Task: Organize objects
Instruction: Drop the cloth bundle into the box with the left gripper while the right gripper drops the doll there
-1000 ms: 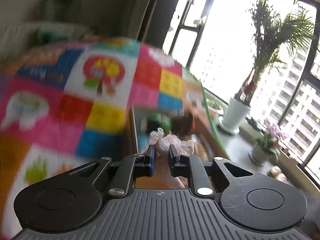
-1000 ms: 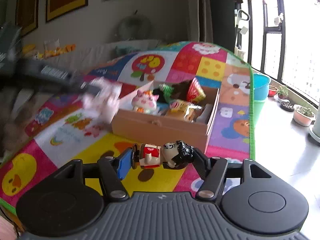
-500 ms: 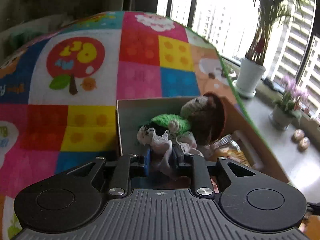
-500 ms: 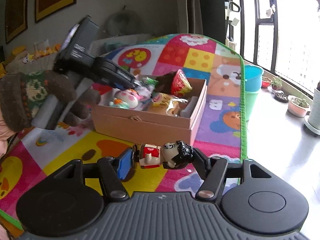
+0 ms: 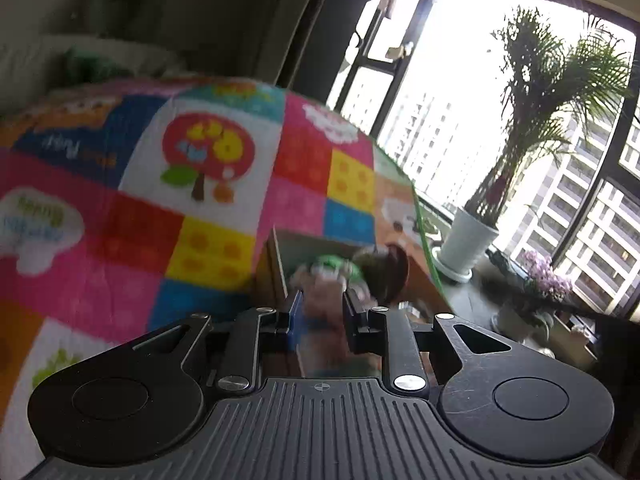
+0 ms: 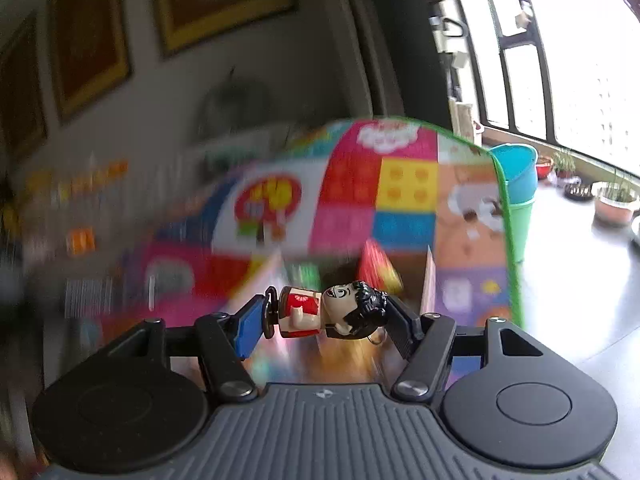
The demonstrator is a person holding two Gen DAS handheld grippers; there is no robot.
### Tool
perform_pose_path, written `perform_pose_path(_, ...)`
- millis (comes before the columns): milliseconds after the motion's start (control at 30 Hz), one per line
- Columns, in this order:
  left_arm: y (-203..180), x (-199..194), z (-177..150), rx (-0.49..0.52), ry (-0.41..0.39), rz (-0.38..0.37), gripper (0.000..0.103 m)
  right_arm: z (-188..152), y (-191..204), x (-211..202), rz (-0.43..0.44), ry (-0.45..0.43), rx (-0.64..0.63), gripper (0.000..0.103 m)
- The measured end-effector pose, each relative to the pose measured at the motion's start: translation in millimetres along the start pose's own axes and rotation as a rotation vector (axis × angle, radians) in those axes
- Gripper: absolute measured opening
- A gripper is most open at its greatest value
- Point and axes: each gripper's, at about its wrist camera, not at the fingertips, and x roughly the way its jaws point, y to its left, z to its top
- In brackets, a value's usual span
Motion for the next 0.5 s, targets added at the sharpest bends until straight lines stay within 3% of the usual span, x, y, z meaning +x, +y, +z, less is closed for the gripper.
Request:
perform_pose_path(33, 2, 1, -3, -0.003, 0.012, 0.006, 0.024, 9, -4, 9, 0.013, -0.013, 0.047, 0.07)
perform_pose_path(67, 4, 1, -6, -0.007, 0.021, 0.013, 0.024, 17, -7, 20, 0.021, -0.002, 0.08, 0.082)
perform_pose_path(233, 13, -4, -16, -0.01, 0.059, 0.029, 0.024, 23, -25, 34, -0.047, 0.01, 0.127, 0.083)
perform_pose_path(367, 14, 4, -16, -0.03, 0.086, 0.023, 0.024, 5, -38, 10, -0.11, 0.005, 0.045, 0.083)
perform_pose_path(500, 0, 19, -12, 0.022, 0.121, 0.053, 0.024, -21, -40, -6, -0.105, 0.09, -0.098, 0.079)
